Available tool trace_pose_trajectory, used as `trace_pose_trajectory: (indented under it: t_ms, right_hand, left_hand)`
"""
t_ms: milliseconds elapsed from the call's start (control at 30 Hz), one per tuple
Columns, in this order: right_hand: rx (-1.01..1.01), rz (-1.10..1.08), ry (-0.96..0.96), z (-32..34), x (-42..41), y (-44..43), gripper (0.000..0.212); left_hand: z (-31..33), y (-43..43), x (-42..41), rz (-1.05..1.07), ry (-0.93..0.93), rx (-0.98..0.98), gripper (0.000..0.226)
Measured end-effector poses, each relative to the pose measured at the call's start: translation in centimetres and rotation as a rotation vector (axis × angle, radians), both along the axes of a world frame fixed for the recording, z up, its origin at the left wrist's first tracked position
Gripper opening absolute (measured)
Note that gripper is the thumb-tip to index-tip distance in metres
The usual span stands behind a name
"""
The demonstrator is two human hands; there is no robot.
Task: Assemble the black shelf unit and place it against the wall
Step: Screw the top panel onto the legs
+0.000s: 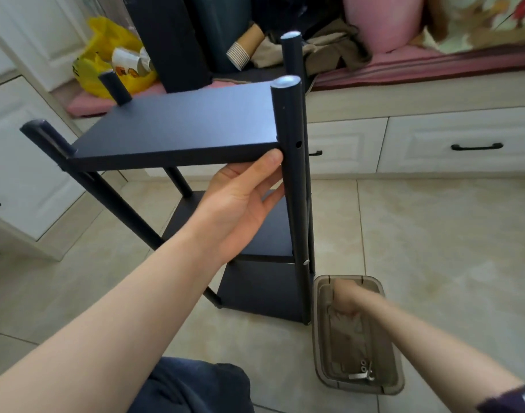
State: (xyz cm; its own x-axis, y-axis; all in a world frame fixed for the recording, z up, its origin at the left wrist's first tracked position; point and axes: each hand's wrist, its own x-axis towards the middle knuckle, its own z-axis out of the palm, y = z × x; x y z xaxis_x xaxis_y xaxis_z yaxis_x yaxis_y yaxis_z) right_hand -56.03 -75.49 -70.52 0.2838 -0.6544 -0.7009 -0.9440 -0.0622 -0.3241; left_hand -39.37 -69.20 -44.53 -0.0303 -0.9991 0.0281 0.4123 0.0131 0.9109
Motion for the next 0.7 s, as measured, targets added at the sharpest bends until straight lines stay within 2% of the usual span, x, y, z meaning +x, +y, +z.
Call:
trace_pose_trajectory:
  t_ms: [67,100,267,467,600,700]
  right_hand:
    - [0.036,0.109,0.034,4.0,0.4,-1.0,0.006]
    - [0.038,0.14,0.019,6.1,0.6,-1.3,0.01]
    - [0.034,0.223,-0.172,16.4,0.0,-1.2,0.005]
    - [-0.042,0.064,-0.533,23.6,-2.5,2.3,0.008]
    - [-0.079,-0.081,-0.749,26.1,-3.5,4.4,0.007]
    - [-0.123,-0.093,-0.848,27.5,-3.7,5.4,0.007]
  left_hand:
    - [0.0,0.1,-0.2,-0.008,-0.002,-0.002,0.019]
    - [0.0,0.2,-0.2,-0.009,-0.006,-0.004,0.018]
    - [0.3,0.4,-0.2,0.025,-0.017,-0.003,0.017]
    - [0.5,0.7,-0.4,0.048,-0.032,0.003,0.016]
    - [0.5,0.8,-0.5,0.048,-0.031,-0.001,0.017]
    - [0.5,0.8,-0.4,0.05,-0.032,-0.007,0.018]
